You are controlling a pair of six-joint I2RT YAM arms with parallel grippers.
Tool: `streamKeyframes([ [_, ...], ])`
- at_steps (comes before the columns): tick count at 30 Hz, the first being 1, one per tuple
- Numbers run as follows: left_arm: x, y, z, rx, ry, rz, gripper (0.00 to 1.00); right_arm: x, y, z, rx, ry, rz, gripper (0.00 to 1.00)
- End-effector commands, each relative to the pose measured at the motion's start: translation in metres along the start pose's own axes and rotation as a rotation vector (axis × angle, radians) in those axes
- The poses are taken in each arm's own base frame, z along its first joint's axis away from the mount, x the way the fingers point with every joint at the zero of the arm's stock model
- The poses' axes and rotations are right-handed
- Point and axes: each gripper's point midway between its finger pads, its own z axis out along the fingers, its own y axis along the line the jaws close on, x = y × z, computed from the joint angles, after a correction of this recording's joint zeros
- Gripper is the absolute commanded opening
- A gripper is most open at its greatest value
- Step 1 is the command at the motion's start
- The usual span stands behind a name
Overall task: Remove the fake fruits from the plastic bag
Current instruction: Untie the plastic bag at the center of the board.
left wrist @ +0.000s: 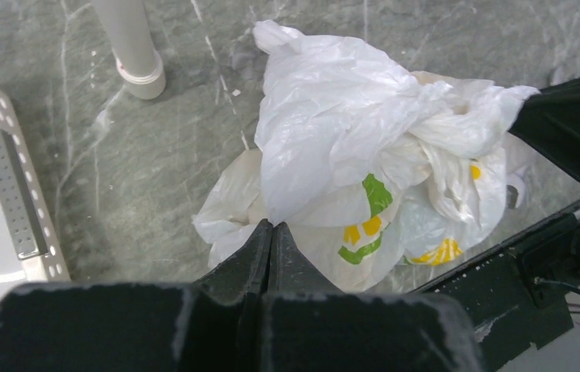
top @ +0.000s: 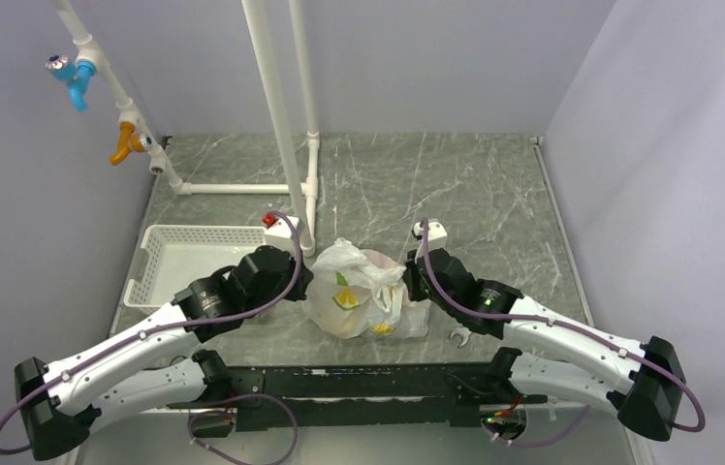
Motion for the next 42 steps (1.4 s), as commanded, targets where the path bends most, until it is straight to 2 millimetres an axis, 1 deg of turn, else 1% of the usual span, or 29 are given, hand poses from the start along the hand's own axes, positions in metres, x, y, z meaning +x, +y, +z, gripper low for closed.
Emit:
streamKeyframes([
  [1, -0.001, -0.02, -0.004, 0.123, 0.0, 0.04, 0.02, -0.01, 0.0, -0.002, -0.013, -0.017, -0.066, 0.0],
  [2, -0.003, -0.026, -0.004, 0.147, 0.01, 0.05, 0.1, -0.012, 0.004, -0.004, -0.034, -0.02, -0.073, 0.0],
  [6, -0.013, -0.036, -0.009, 0.173, 0.037, 0.101, 0.52, -0.019, 0.01, -0.007, -0.075, -0.041, -0.089, 0.0],
  [9, -0.031, -0.048, -0.016, 0.213, 0.005, 0.144, 0.73, -0.018, 0.012, -0.009, -0.091, -0.047, -0.087, 0.0],
  [11, -0.046, -0.059, -0.018, 0.245, -0.023, 0.168, 0.93, -0.018, 0.014, -0.011, -0.106, -0.051, -0.074, 0.0],
  [12, -0.052, -0.065, -0.018, 0.263, -0.034, 0.186, 0.96, -0.018, 0.016, -0.011, -0.118, -0.054, -0.069, 0.0],
  [14, -0.06, -0.074, -0.013, 0.281, -0.033, 0.229, 0.99, -0.019, 0.019, -0.011, -0.136, -0.063, -0.064, 0.0],
  [16, -0.066, -0.081, -0.005, 0.284, -0.016, 0.303, 0.99, -0.018, 0.019, -0.012, -0.139, -0.06, -0.055, 0.0],
  [17, -0.068, -0.082, 0.002, 0.274, -0.001, 0.348, 0.97, -0.017, 0.019, -0.012, -0.139, -0.057, -0.051, 0.0],
  [18, -0.068, -0.083, 0.008, 0.263, 0.021, 0.395, 0.92, -0.017, 0.02, -0.013, -0.142, -0.053, -0.047, 0.02],
  [19, -0.062, -0.082, 0.019, 0.245, 0.074, 0.446, 0.87, -0.018, 0.021, -0.014, -0.145, -0.051, -0.045, 0.02],
  [20, -0.063, -0.083, 0.02, 0.243, 0.099, 0.492, 0.85, -0.018, 0.022, -0.015, -0.155, -0.053, -0.046, 0.02],
  [21, -0.058, -0.084, 0.029, 0.245, 0.138, 0.539, 0.84, -0.018, 0.023, -0.016, -0.162, -0.054, -0.046, 0.02],
  [24, -0.045, -0.08, 0.045, 0.25, 0.201, 0.655, 0.85, -0.019, 0.022, -0.019, -0.161, -0.061, -0.036, 0.03],
  [27, -0.042, -0.065, 0.053, 0.172, 0.221, 0.679, 0.87, -0.02, 0.024, -0.022, -0.177, -0.066, -0.021, 0.05],
  [28, -0.041, -0.064, 0.053, 0.169, 0.215, 0.68, 0.87, -0.02, 0.025, -0.023, -0.186, -0.07, -0.019, 0.05],
  [31, -0.037, -0.068, 0.053, 0.204, 0.182, 0.649, 0.88, -0.018, 0.023, -0.022, -0.176, -0.066, -0.017, 0.06],
  [33, -0.033, -0.069, 0.055, 0.216, 0.172, 0.63, 0.87, -0.017, 0.024, -0.022, -0.177, -0.057, -0.016, 0.06],
  [35, -0.03, -0.066, 0.06, 0.183, 0.179, 0.594, 0.82, -0.016, 0.026, -0.021, -0.191, -0.051, -0.021, 0.06],
  [36, -0.029, -0.063, 0.063, 0.159, 0.182, 0.586, 0.78, -0.015, 0.027, -0.021, -0.194, -0.05, -0.024, 0.06],
  [37, -0.029, -0.059, 0.065, 0.133, 0.185, 0.581, 0.69, -0.013, 0.026, -0.019, -0.191, -0.048, -0.027, 0.06],
  [38, -0.03, -0.055, 0.069, 0.1, 0.189, 0.577, 0.64, -0.013, 0.025, -0.019, -0.187, -0.047, -0.025, 0.06],
  [40, -0.032, -0.049, 0.071, 0.052, 0.201, 0.576, 0.58, -0.012, 0.025, -0.019, -0.183, -0.038, -0.023, 0.06],
  [42, -0.037, -0.044, 0.073, 0.005, 0.191, 0.568, 0.46, -0.013, 0.026, -0.02, -0.193, -0.043, -0.022, 0.06],
])
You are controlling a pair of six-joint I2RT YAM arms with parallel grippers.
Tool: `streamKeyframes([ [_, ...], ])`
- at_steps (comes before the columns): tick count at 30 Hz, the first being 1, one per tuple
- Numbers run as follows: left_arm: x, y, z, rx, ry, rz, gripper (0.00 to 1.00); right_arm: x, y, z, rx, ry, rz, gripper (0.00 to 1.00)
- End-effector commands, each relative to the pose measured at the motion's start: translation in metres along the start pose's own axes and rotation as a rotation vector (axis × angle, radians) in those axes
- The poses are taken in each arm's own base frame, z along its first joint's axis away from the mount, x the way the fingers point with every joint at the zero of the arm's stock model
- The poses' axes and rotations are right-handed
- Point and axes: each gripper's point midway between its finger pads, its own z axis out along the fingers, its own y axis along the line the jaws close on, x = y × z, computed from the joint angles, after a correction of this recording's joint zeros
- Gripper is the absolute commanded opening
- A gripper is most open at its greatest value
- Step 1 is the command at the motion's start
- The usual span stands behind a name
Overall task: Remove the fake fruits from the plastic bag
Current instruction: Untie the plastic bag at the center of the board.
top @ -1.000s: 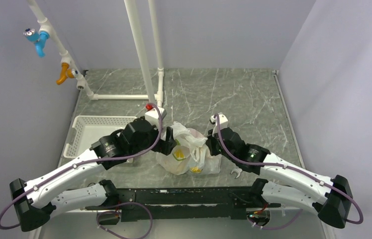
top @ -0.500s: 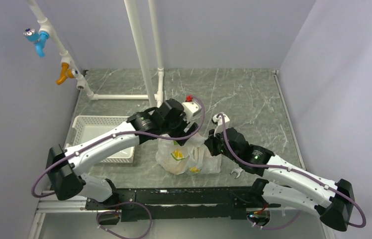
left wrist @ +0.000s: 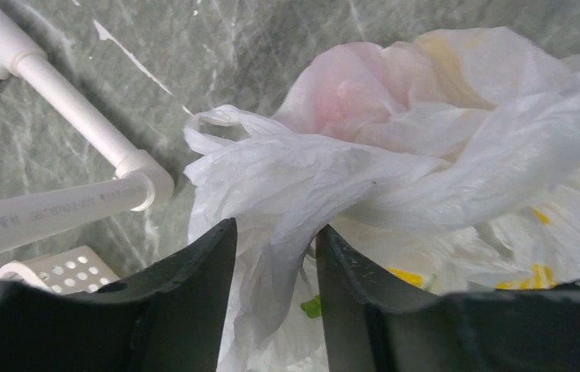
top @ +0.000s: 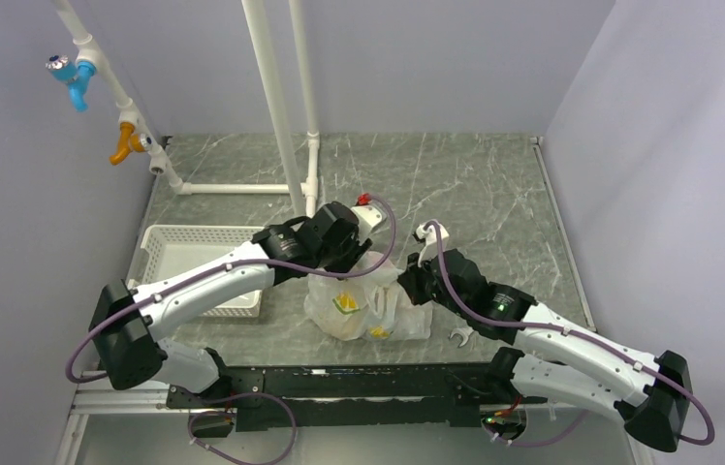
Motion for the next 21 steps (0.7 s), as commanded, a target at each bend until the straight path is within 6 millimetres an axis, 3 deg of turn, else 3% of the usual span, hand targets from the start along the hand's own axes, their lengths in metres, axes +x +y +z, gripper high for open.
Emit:
streamKeyframes([
  [1, -0.015, 0.02, -0.001, -0.129, -0.026, -0.05, 0.4, -0.004, 0.004, 0.001, -0.021, -0.019, 0.013, 0.06],
  [4, -0.014, 0.029, -0.01, -0.185, -0.052, -0.112, 0.15, -0.004, -0.001, 0.0, 0.004, -0.021, 0.019, 0.06],
  [7, -0.007, 0.037, -0.027, -0.225, -0.103, -0.211, 0.01, -0.007, -0.003, -0.002, 0.017, -0.042, 0.03, 0.07],
  [14, -0.006, 0.027, -0.068, -0.1, -0.372, -0.51, 0.0, -0.003, -0.028, -0.003, 0.153, -0.058, 0.08, 0.14],
  [18, -0.014, 0.009, -0.075, 0.038, -0.495, -0.55, 0.0, -0.008, -0.011, 0.0, 0.065, -0.019, -0.026, 0.54],
  [21, -0.011, 0.004, -0.07, 0.054, -0.445, -0.54, 0.0, -0.027, 0.0, -0.006, 0.022, -0.024, -0.083, 0.7],
])
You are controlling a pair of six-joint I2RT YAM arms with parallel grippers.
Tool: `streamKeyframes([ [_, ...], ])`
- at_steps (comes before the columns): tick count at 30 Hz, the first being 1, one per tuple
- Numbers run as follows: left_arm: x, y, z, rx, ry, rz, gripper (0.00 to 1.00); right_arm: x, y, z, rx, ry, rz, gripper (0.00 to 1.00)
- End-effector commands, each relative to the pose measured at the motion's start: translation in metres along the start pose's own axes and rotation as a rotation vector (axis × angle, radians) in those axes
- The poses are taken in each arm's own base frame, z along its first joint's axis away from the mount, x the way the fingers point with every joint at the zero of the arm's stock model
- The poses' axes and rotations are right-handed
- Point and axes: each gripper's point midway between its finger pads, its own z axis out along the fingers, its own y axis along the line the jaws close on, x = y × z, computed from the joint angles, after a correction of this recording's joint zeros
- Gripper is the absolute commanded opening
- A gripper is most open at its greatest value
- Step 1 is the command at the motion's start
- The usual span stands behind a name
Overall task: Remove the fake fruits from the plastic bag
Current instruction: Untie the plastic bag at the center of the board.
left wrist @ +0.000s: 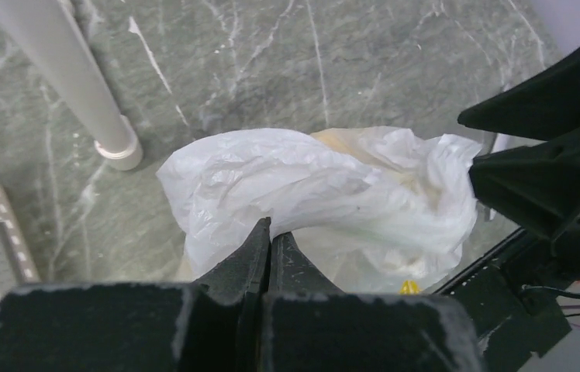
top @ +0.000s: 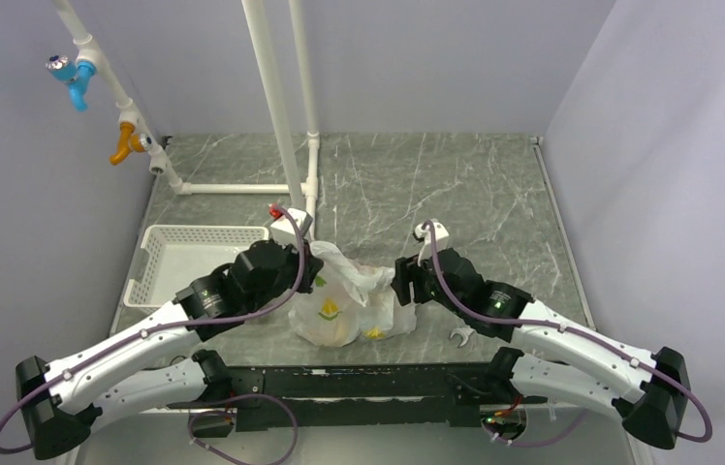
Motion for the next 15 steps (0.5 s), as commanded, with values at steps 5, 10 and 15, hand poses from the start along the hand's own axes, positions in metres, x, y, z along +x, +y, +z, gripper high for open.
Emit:
streamKeyframes([
  [5, -0.01, -0.025, 0.011, 0.064, 0.029, -0.071, 0.0, -0.066, 0.056, -0.031, -0.271, -0.084, -0.174, 0.79],
  [10, -0.013, -0.022, 0.011, 0.038, 0.029, -0.081, 0.0, -0.066, 0.096, -0.039, -0.423, -0.055, -0.23, 0.86],
  [15, -0.013, -0.023, 0.008, 0.048, 0.023, -0.099, 0.0, -0.062, 0.109, -0.029, -0.385, -0.027, -0.26, 0.87],
])
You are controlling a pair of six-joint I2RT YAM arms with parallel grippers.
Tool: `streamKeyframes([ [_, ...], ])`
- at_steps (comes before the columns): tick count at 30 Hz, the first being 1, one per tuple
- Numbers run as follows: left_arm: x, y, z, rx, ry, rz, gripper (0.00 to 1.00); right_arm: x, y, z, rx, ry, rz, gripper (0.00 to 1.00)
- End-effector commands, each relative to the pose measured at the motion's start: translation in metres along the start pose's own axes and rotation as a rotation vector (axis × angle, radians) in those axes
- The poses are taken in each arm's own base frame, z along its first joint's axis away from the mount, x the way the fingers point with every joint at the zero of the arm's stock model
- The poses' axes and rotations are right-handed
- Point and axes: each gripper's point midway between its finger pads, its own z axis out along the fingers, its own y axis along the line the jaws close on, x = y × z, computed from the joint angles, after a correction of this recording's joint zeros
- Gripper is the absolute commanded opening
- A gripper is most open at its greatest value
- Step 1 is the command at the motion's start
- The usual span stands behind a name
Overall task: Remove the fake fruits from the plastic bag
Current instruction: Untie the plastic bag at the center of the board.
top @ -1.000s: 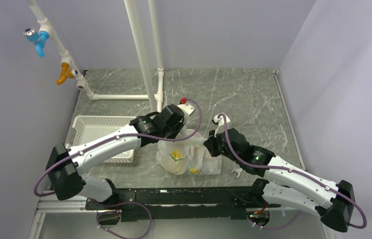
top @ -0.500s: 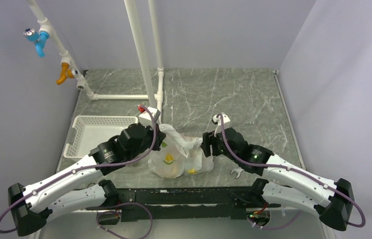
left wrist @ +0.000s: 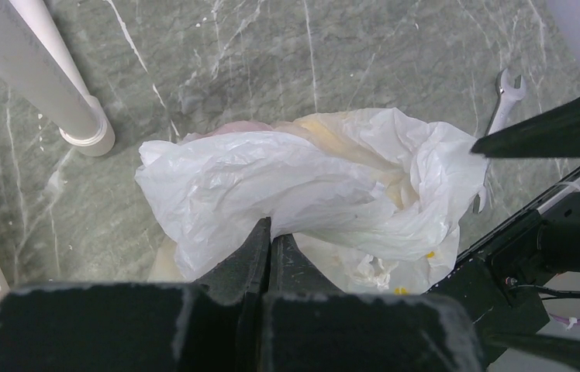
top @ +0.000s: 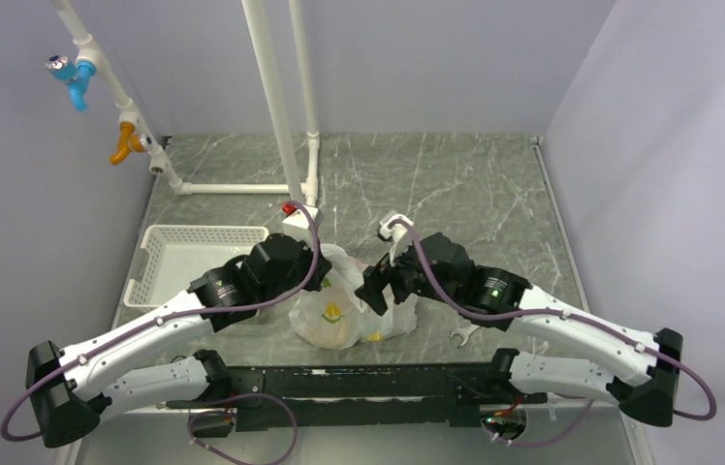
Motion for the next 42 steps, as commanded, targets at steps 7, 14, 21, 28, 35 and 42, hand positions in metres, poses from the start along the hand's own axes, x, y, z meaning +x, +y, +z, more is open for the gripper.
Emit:
streamKeyframes([
  [7, -0.019, -0.011, -0.008, 0.04, -0.047, -0.052, 0.0, -0.017, 0.008, 0.02, 0.165, 0.0, -0.111, 0.71],
  [14, -0.017, -0.009, -0.009, 0.032, -0.045, -0.061, 0.0, -0.007, 0.003, 0.034, 0.258, 0.036, -0.176, 0.5],
  [21, -0.017, -0.004, -0.013, 0.014, -0.053, -0.059, 0.0, -0.002, 0.001, 0.041, 0.309, 0.05, -0.189, 0.42],
  [28, -0.015, 0.013, -0.019, -0.061, -0.071, -0.08, 0.0, -0.01, -0.003, 0.023, 0.302, -0.027, -0.151, 0.33],
  [35, -0.011, 0.022, -0.021, -0.101, -0.082, -0.11, 0.0, -0.017, -0.013, 0.001, 0.317, -0.129, -0.093, 0.1],
  [42, -0.005, 0.032, -0.027, -0.123, -0.102, -0.148, 0.0, -0.009, -0.047, -0.009, 0.478, -0.148, 0.009, 0.0],
])
